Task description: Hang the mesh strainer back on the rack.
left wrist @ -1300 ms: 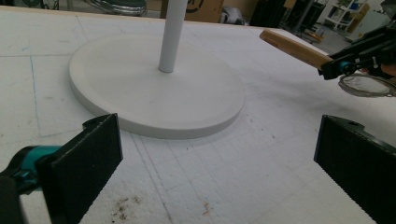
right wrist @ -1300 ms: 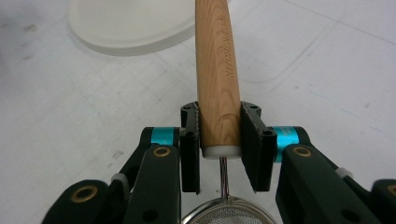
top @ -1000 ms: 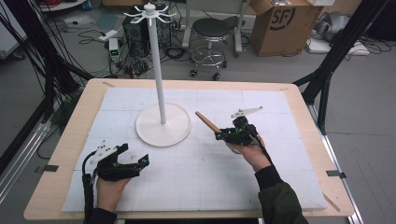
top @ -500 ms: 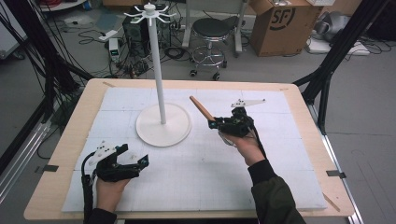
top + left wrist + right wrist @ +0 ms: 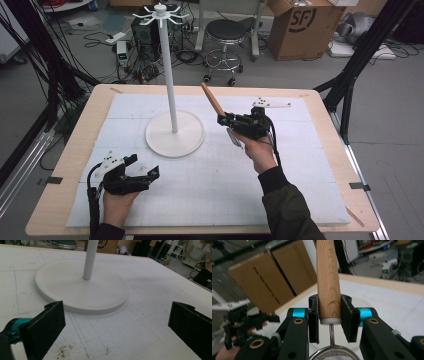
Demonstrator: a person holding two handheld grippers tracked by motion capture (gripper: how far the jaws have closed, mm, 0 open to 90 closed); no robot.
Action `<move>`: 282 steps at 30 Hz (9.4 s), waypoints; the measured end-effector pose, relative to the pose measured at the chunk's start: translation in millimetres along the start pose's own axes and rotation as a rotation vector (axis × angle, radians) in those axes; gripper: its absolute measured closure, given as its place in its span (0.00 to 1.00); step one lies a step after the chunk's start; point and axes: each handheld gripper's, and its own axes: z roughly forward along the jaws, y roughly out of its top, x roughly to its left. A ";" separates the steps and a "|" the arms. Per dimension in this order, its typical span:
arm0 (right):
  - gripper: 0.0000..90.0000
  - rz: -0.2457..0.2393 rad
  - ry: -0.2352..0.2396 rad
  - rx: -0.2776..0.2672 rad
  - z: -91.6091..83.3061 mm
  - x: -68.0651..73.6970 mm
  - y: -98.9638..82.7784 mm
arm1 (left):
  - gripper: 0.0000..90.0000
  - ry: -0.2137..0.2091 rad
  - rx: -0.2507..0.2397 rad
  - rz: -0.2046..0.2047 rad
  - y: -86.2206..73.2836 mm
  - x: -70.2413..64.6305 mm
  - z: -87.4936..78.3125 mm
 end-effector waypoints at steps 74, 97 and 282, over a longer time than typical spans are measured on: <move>0.79 -0.128 0.123 -0.405 48.2 66.3 92.3 | 0.02 -0.024 0.001 -0.012 -1.0 0.8 0.0; 0.79 -0.123 0.010 -0.393 58.2 64.4 98.9 | 0.02 -0.026 -0.006 -0.020 -0.8 2.6 -0.9; 0.13 0.107 -0.245 -0.049 -136.1 -28.0 -119.4 | 0.02 -0.159 -0.028 -0.091 1.3 -3.4 21.7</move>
